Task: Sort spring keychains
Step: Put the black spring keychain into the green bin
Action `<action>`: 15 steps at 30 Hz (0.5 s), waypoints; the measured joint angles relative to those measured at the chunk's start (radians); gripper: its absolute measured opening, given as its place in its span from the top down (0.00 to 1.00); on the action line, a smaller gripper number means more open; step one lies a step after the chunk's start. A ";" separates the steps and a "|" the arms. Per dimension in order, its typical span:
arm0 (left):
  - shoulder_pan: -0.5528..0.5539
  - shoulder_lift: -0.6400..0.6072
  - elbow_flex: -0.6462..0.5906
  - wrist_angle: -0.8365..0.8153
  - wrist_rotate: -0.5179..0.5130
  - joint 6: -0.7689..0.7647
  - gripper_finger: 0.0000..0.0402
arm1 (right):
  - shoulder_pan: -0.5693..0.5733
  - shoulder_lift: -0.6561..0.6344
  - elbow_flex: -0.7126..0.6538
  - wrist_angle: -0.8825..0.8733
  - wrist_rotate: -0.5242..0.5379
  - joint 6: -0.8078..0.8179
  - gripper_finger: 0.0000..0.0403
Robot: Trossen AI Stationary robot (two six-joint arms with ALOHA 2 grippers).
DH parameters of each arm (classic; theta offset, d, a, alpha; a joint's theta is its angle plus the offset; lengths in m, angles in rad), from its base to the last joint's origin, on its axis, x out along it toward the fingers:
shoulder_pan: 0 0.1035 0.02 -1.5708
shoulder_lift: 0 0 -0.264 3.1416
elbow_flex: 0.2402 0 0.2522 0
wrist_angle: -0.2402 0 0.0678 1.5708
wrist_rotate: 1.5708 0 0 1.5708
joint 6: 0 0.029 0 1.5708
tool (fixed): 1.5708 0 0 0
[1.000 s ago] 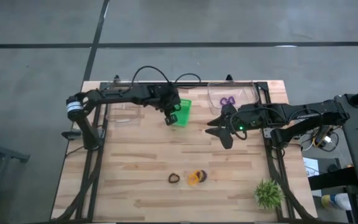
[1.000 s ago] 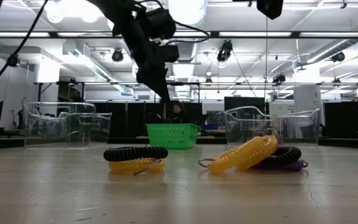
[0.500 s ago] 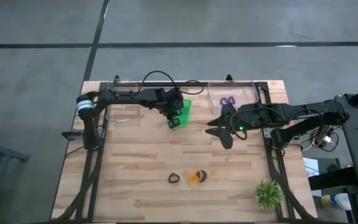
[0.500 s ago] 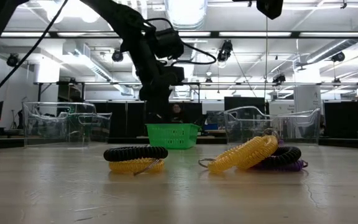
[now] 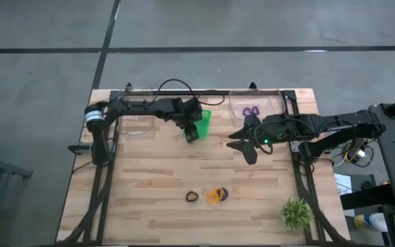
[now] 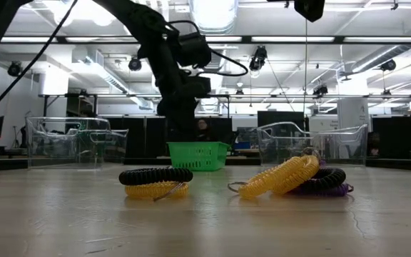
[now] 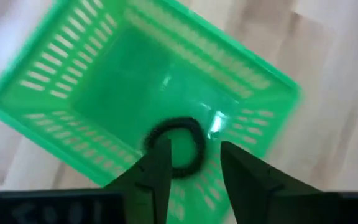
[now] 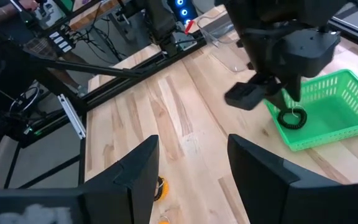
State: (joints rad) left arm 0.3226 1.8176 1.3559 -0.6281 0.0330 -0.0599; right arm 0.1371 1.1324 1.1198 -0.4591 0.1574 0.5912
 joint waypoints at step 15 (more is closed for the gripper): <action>-0.295 -0.143 0.008 -0.046 0.104 0.031 0.66 | 0.000 0.000 0.000 0.002 0.001 0.000 0.54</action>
State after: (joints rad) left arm 0.0274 1.6745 1.3636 -0.6739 0.1369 -0.0292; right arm 0.1371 1.1324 1.1198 -0.4576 0.1585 0.5915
